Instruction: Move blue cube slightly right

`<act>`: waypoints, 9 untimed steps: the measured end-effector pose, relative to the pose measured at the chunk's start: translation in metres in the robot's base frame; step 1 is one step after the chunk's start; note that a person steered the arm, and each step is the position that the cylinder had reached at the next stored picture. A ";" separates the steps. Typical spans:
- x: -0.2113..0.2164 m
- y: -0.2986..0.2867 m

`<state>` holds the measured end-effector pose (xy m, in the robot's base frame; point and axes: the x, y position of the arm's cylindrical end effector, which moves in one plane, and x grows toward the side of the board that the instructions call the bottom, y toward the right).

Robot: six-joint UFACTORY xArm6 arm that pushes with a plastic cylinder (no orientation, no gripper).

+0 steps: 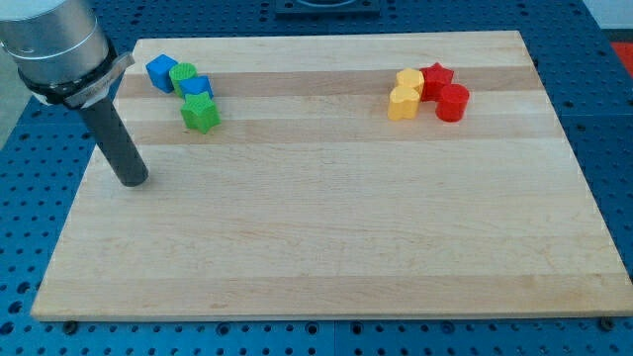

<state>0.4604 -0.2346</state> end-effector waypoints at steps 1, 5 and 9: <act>0.000 -0.001; 0.000 -0.008; -0.039 -0.013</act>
<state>0.4211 -0.2480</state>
